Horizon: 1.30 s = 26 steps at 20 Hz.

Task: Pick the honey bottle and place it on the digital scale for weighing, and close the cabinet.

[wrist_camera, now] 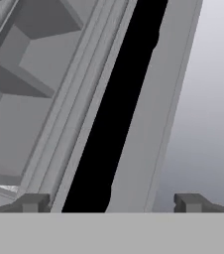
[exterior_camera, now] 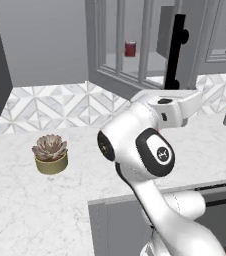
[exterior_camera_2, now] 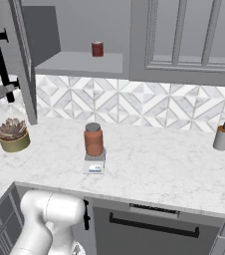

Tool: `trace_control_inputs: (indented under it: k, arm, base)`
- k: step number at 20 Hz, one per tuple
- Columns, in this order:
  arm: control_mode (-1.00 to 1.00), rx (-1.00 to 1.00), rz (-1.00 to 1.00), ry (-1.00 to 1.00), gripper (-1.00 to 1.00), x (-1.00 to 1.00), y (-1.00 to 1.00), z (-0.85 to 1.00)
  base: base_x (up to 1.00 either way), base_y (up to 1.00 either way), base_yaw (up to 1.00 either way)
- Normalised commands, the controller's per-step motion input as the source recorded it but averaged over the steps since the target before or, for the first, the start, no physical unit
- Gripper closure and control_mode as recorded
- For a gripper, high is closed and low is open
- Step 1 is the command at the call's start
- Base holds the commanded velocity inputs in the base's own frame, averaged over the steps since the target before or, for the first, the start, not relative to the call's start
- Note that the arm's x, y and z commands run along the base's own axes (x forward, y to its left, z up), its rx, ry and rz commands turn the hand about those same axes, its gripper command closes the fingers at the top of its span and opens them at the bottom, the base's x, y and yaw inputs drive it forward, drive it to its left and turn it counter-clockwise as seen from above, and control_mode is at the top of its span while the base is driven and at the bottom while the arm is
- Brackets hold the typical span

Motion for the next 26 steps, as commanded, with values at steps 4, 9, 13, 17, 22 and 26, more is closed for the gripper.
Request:
trace_control_inputs:
  k: [4, 9, 13, 17, 22, 26]
  arm:
    - [-1.00, 0.00, 0.05, 0.09, -1.00, 0.48, -0.53, 0.00]
    - [-1.00, 0.00, 0.07, 0.09, -1.00, 0.59, -0.51, 0.00]
    - [-1.00, 0.00, 0.07, 0.08, -1.00, 0.62, -0.47, 0.00]
    - [-1.00, 0.00, 0.09, 0.04, -1.00, 0.63, -0.43, 0.00]
    - [-1.00, 0.00, 0.09, 0.01, -1.00, 0.56, -0.37, 0.00]
    - [-1.00, 0.00, 0.09, 0.04, -1.00, 0.50, -0.36, 0.00]
  base:
    - [0.00, 0.00, 0.00]
    - [0.00, 0.00, 0.00]
    - [0.00, 0.00, 0.00]
    - [0.00, 0.00, 0.00]
    - [0.00, 0.00, 0.00]
    - [0.00, 0.00, 0.00]
